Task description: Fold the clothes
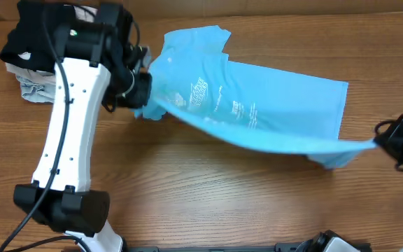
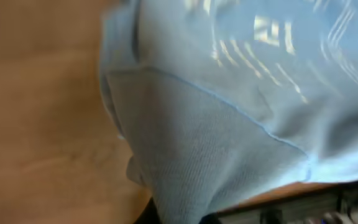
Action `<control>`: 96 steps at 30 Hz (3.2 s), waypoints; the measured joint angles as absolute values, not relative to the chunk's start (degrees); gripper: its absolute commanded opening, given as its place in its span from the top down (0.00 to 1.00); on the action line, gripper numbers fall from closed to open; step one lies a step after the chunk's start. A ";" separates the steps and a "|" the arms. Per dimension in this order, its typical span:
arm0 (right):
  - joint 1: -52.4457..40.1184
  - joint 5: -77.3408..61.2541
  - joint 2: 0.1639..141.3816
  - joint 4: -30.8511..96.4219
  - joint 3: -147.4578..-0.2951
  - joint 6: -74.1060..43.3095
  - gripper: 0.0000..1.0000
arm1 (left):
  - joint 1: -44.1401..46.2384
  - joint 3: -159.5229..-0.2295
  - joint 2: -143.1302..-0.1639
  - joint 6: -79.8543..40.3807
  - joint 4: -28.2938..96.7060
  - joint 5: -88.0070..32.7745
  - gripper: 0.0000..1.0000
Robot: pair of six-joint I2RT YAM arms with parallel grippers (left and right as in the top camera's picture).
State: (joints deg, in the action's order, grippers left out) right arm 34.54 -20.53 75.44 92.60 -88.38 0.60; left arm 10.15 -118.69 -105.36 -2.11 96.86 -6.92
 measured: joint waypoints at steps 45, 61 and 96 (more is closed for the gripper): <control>34.15 -18.83 72.64 79.00 -72.31 -1.43 0.38 | 17.87 -86.52 -105.16 -12.56 85.25 -12.21 0.09; 25.82 -21.65 74.11 70.17 -72.31 -1.26 0.35 | 3.86 -88.62 -105.12 -16.58 64.88 -3.57 0.62; 25.82 -21.41 74.87 69.60 -72.29 -1.26 0.33 | 4.03 -68.93 -107.77 -16.14 32.67 -4.36 0.73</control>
State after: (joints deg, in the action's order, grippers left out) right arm 25.82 -21.41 74.87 69.60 -72.29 -1.26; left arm 4.03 -68.93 -107.77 -16.14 32.67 -4.36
